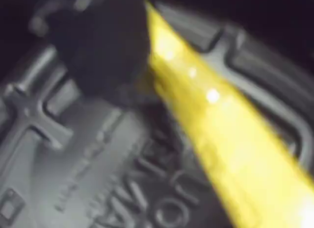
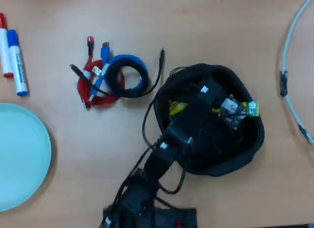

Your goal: Pick up the yellow instant coffee stick, then put it in the black bowl

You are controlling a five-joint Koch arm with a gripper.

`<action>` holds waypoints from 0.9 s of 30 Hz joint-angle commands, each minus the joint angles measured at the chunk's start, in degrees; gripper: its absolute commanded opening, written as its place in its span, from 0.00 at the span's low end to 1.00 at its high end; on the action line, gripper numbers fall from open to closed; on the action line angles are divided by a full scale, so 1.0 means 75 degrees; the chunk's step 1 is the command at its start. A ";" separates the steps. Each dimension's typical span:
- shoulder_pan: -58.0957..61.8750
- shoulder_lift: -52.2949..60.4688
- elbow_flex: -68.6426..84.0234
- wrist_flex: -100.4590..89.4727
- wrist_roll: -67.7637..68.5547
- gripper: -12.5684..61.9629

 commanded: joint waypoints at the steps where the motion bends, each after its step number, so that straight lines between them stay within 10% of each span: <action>1: -0.0047 0.1137 -0.0211 0.0621 0.0035 0.66; 27: -0.4371 0.7277 0.8414 -0.3844 0.2074 0.65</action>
